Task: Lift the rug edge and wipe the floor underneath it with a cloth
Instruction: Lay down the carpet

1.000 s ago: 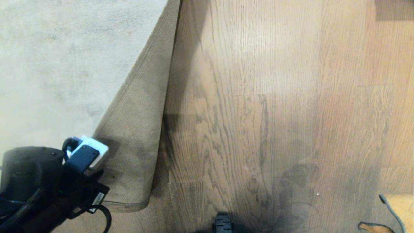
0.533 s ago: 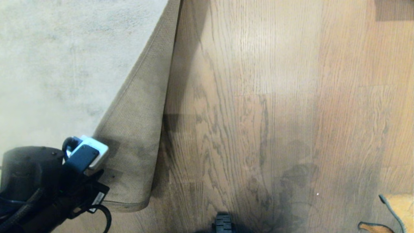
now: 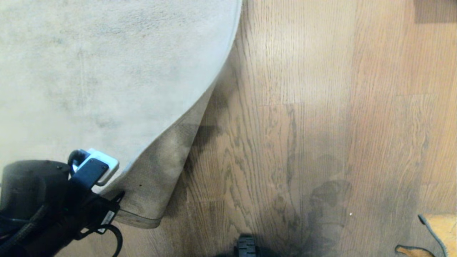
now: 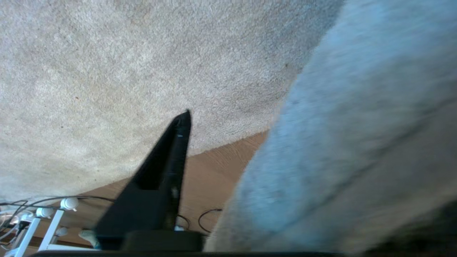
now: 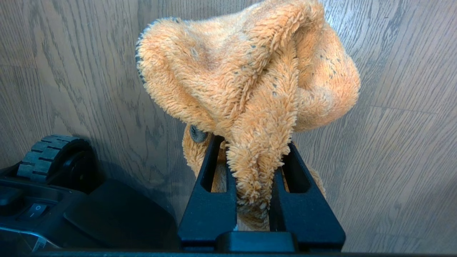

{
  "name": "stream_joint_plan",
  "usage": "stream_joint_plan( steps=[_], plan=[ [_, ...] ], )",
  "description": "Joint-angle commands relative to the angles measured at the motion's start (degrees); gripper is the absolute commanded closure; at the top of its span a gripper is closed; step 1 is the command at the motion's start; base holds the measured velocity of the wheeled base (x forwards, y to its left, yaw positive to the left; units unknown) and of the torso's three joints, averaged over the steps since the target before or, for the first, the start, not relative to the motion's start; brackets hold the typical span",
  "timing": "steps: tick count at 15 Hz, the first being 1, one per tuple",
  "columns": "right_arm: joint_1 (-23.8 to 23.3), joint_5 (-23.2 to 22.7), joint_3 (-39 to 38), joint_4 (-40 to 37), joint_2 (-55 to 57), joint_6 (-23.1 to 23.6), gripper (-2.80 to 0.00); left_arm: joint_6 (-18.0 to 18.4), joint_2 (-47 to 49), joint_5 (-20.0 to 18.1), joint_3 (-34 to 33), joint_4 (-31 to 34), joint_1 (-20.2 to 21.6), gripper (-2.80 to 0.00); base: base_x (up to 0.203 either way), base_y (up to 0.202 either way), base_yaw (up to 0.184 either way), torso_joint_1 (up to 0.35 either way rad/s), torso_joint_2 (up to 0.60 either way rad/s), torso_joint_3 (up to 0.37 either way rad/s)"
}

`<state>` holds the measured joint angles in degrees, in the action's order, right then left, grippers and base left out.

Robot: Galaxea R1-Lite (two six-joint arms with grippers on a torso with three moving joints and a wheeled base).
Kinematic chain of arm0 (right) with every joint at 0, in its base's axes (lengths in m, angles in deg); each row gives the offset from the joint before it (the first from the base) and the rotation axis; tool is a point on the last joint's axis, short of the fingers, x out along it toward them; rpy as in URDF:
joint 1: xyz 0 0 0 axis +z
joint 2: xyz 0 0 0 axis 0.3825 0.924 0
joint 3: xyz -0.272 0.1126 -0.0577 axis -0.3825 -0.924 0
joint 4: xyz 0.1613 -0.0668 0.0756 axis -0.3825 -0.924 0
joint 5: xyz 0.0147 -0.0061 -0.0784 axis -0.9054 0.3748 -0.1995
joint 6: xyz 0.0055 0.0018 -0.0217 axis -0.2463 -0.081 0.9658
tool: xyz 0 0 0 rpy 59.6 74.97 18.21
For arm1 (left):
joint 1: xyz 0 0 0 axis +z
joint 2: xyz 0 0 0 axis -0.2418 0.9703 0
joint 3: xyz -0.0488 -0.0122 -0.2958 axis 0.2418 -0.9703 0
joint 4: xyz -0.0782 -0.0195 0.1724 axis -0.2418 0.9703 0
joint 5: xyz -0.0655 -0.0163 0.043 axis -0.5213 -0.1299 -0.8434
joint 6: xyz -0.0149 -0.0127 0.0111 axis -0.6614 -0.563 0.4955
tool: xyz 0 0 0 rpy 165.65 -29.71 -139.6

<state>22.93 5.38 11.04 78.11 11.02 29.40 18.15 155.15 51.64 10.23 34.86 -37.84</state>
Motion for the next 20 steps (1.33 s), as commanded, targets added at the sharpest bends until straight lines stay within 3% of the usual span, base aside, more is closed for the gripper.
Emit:
stream_joint_plan(
  steps=[1, 6, 10, 13, 16, 20],
  plan=[
    [0.0, 0.0, 0.0, 0.0, 0.1, 0.1, 0.0, -0.7, -0.3, 0.1, 0.4, -0.2, -0.7, -2.8, 0.0, 0.0, 0.0, 0.0, 0.0, 0.0],
    [0.0, 0.0, 0.0, 0.0, 0.1, 0.1, 0.0, -7.1, -2.2, 0.1, 2.2, -0.1, -5.6, -2.8, 0.0, 0.0, 0.0, 0.0, 0.0, 0.0],
    [0.0, 0.0, 0.0, 0.0, 0.1, 0.1, 0.0, -15.4, -3.9, 0.1, 2.8, -0.2, -11.1, -2.8, 0.0, 0.0, 0.0, 0.0, 0.0, 0.0],
    [0.0, 0.0, 0.0, 0.0, 0.1, 0.1, 0.0, -19.7, -5.5, -0.3, 3.5, -0.2, -13.7, -2.8, 0.0, 0.0, 0.0, 0.0, 0.0, 0.0],
    [0.0, 0.0, 0.0, 0.0, 0.1, 0.1, 0.0, -20.6, -7.7, -2.3, 3.5, -1.5, -14.5, -2.8, 0.0, 0.0, 0.0, 0.0, 0.0, 0.0],
    [0.0, 0.0, 0.0, 0.0, 0.1, 0.1, 0.0, -19.8, -8.3, -3.7, 2.5, -8.5, -14.6, -2.8, 0.0, 0.0, 0.0, 0.0, 0.0, 0.0]
  ],
)
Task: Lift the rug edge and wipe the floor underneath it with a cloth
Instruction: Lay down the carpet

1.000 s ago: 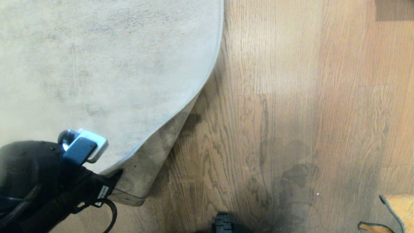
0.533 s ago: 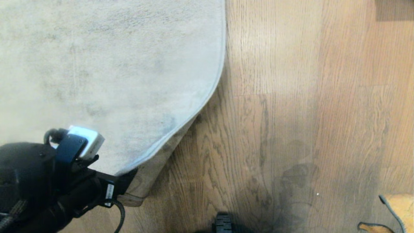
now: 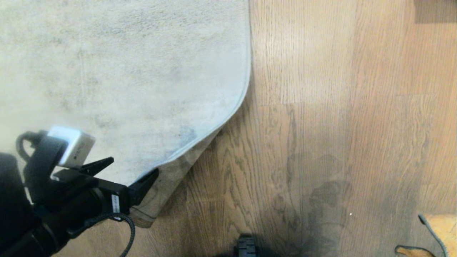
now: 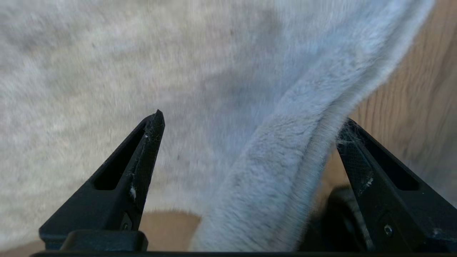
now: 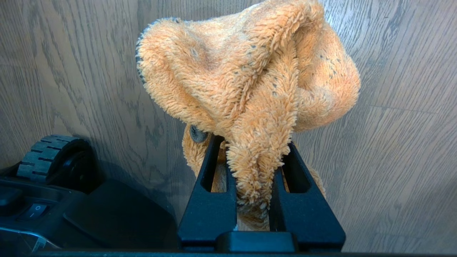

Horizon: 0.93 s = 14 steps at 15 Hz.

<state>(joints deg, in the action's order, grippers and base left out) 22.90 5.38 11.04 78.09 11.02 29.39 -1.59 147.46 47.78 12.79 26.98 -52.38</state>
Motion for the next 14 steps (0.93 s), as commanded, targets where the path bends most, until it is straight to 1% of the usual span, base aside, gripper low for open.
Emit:
stream_joint_plan(
  steps=[1, 5, 9, 12, 14],
  plan=[
    [0.0, 0.0, 0.0, 0.0, 0.1, 0.1, 0.0, 0.3, -0.7, 0.2, 0.1, -0.9, 0.1, -2.8, 0.0, 0.0, 0.0, 0.0, 0.0, 0.0],
    [0.1, 0.0, 0.0, 0.0, 0.1, 0.1, 0.0, 0.7, -1.2, 0.2, 0.7, -1.4, 0.0, -2.8, 0.0, 0.0, 0.0, 0.0, 0.0, 0.0],
    [0.0, 0.0, 0.0, 0.0, 0.1, 0.1, 0.0, 0.4, -2.9, 0.1, 1.0, -1.4, -1.3, -2.8, 0.0, 0.0, 0.0, 0.0, 0.0, 0.0],
    [0.0, 0.0, 0.0, 0.0, 0.1, 0.1, 0.0, 0.4, -2.9, 0.1, 0.4, -1.2, -1.3, -2.8, 0.0, 0.0, 0.0, 0.0, 0.0, 0.0],
    [0.1, 0.0, 0.0, 0.0, 0.1, 0.1, 0.0, 0.4, -2.6, -1.0, -1.1, -1.1, -1.3, -2.8, 0.0, 0.0, 0.0, 0.0, 0.0, 0.0]
  ],
)
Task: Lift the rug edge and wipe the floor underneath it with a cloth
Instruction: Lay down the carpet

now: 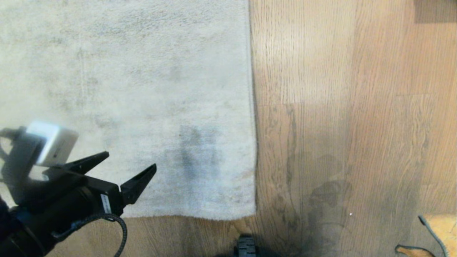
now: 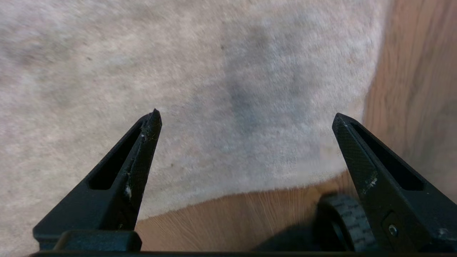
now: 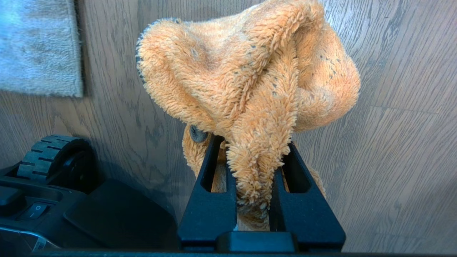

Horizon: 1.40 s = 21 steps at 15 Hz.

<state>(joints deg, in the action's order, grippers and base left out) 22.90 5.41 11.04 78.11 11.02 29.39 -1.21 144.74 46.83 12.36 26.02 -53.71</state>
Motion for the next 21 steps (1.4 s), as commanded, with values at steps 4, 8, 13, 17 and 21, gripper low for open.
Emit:
stream_joint_plan(
  steps=[4, 8, 13, 17, 21],
  plan=[
    [0.0, -0.1, 0.0, 0.0, 0.1, 0.1, 0.0, -0.4, 2.5, -3.7, -3.0, -0.3, 0.0, -2.8, 0.0, 0.0, 0.0, 0.0, 0.0, 0.0],
    [0.0, -0.1, 0.0, 0.0, 0.1, 0.1, 0.0, -1.7, 6.4, -4.6, -2.8, -0.3, -0.2, -2.8, 0.0, 0.0, 0.0, 0.0, 0.0, 0.0],
    [0.0, -0.1, 0.0, 0.0, 0.1, 0.1, 0.0, -3.0, 11.8, -4.7, -2.0, -0.4, -1.0, 0.0, 0.0, 0.0, 0.0, 0.0, 0.0, 0.0],
    [0.0, -0.1, 0.0, 0.0, 0.1, 0.1, 0.0, -3.4, 18.3, -4.9, -2.1, -3.0, -1.1, 0.0, 0.0, 0.0, 0.0, 0.0, 0.0, 0.0],
    [0.0, -0.1, 0.0, 0.0, 0.1, 0.1, 0.0, -3.2, 25.6, -3.6, -5.6, -12.3, -1.1, 0.0, 0.0, 0.0, 0.0, 0.0, 0.0, 0.0]
  ],
)
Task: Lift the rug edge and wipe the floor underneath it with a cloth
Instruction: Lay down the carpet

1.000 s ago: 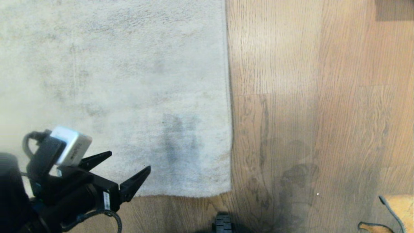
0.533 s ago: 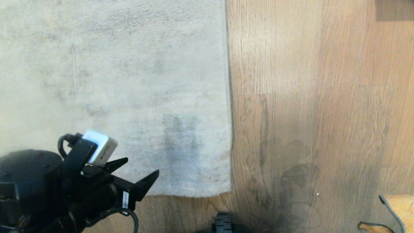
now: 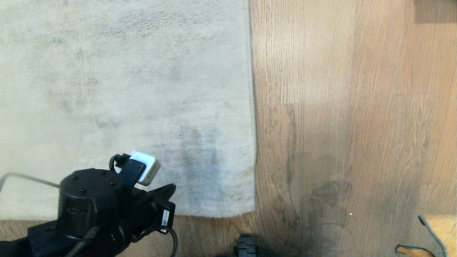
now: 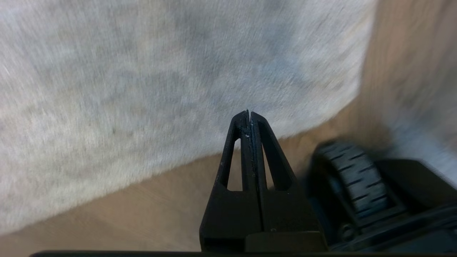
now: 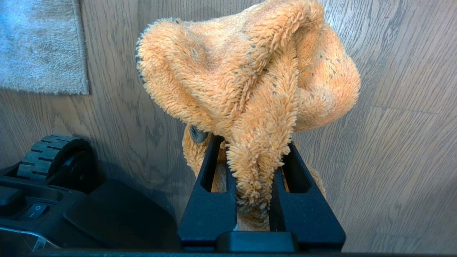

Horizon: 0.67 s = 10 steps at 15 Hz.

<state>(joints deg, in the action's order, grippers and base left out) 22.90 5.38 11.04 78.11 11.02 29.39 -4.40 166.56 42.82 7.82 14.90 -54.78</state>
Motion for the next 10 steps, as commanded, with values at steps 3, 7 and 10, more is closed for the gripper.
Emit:
stream_joint_plan(
  steps=[3, 7, 10],
  plan=[
    [0.0, 0.0, 0.0, 0.0, 0.1, 0.1, 0.0, -0.1, 4.3, 0.6, -1.6, -3.2, 0.0, 0.0, 0.0, 0.0, 0.0, 0.0, 0.0, 0.0],
    [0.0, 0.0, 0.0, 0.0, 0.1, 0.1, 0.0, -0.3, 4.8, 0.8, -0.3, -3.1, 0.0, 0.0, 0.0, 0.0, 0.0, 0.0, 0.0, 0.0],
    [0.0, 0.0, 0.0, 0.0, 0.1, 0.1, 0.0, -0.2, 6.8, 0.5, 0.5, -3.3, 0.0, 0.0, 0.0, 0.0, 0.0, 0.0, 0.0, 0.0]
  ],
)
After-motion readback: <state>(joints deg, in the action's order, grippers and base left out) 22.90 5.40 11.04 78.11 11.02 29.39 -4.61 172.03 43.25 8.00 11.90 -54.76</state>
